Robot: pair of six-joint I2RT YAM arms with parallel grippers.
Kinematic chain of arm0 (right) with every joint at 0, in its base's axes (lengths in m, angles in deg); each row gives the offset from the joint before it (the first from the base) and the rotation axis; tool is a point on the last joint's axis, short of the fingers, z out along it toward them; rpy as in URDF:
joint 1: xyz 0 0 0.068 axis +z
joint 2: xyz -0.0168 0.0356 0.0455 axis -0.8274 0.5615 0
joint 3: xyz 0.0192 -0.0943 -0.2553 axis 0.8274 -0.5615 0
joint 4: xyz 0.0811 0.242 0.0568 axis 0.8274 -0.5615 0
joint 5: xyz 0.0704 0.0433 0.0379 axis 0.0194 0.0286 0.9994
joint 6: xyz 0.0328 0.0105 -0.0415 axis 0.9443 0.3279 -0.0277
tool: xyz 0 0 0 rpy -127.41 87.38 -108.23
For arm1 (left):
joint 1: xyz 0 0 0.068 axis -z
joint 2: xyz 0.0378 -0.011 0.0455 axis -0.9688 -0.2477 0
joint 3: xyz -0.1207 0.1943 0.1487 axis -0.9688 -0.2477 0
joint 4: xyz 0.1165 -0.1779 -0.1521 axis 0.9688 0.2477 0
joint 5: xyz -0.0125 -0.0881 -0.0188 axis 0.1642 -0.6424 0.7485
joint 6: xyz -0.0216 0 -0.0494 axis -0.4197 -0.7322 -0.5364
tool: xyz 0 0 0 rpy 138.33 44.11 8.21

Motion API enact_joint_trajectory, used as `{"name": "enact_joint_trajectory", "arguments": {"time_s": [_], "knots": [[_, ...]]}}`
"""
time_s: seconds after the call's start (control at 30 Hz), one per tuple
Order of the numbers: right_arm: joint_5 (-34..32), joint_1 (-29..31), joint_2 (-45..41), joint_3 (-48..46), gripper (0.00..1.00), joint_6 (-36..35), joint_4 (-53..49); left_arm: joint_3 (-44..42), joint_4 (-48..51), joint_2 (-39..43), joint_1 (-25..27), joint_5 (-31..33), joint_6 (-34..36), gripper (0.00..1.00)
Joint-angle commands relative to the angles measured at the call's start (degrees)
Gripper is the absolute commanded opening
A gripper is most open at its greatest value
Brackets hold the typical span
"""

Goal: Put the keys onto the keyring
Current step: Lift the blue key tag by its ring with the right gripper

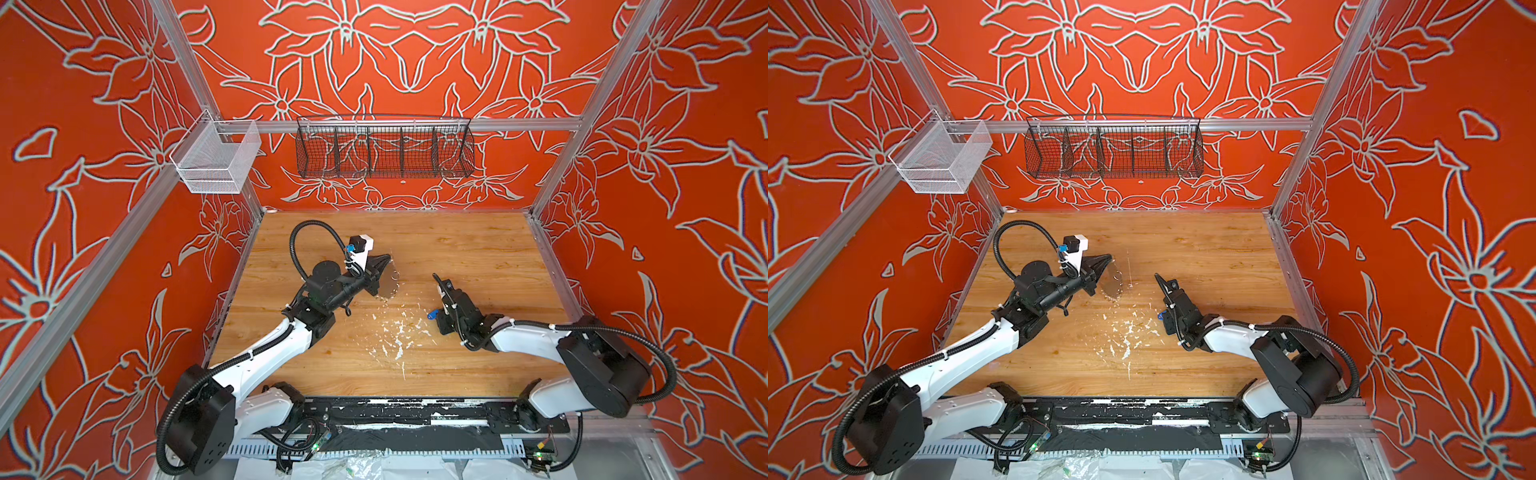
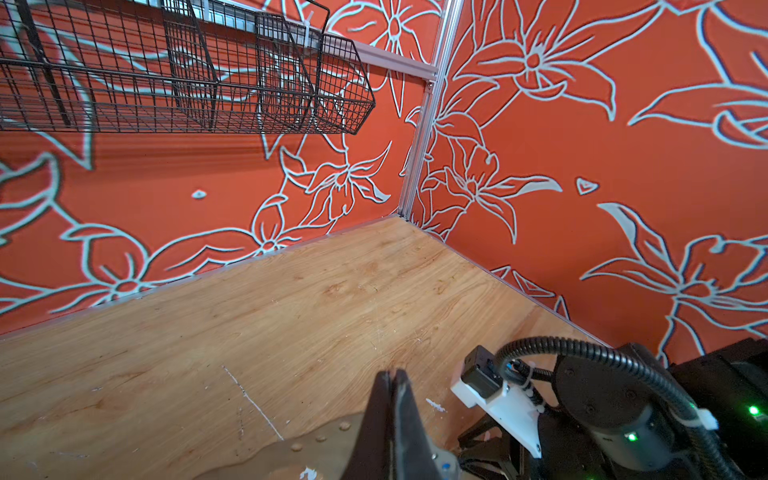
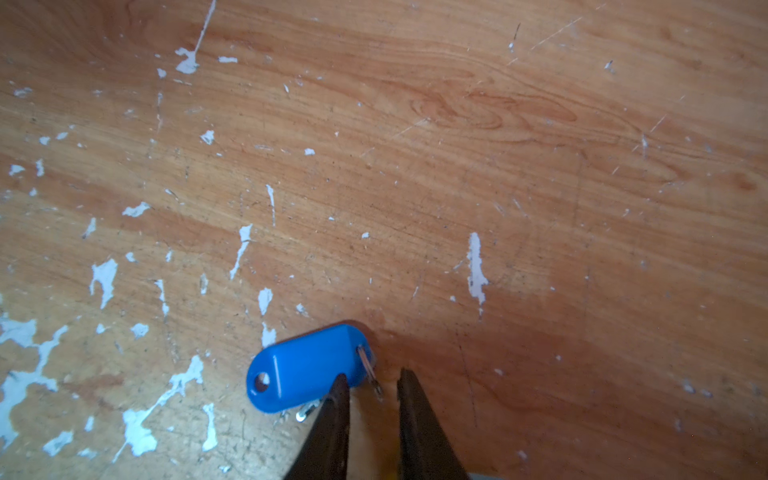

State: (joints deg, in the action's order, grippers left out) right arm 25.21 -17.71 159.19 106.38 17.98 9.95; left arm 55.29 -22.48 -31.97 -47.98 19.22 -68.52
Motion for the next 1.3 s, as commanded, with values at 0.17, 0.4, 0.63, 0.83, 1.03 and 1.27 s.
{"name": "enact_joint_trajectory", "arguments": {"time_s": [0.17, 0.4, 0.63, 0.83, 1.03, 1.27], "knots": [[-0.33, -0.86, 1.49, -0.09, 0.13, -0.95, 1.84, 1.31, -2.51, -0.43, -0.34, -1.00, 0.66, 0.00], [0.64, -0.82, 2.33, 0.07, 0.06, -1.65, 2.91, 1.36, -2.51, -0.61, -0.34, -0.87, 0.77, 0.00], [1.11, -0.92, 3.70, 1.03, 0.16, -1.82, 3.23, 1.80, -2.38, -1.25, -0.35, -1.51, 0.60, 0.00], [1.26, -1.04, 5.35, 2.10, 0.11, -2.04, 3.27, 1.80, -2.27, -1.20, -0.33, -1.66, 0.68, 0.00], [1.57, -1.04, 4.66, 2.24, 0.00, -2.17, 2.98, 1.81, -2.30, -1.09, -0.33, -1.32, 0.94, 0.00], [0.66, -1.04, 2.83, 1.18, 0.00, -2.02, 2.68, 1.84, -2.22, -1.08, -0.32, -1.48, 0.94, 0.00]]}}
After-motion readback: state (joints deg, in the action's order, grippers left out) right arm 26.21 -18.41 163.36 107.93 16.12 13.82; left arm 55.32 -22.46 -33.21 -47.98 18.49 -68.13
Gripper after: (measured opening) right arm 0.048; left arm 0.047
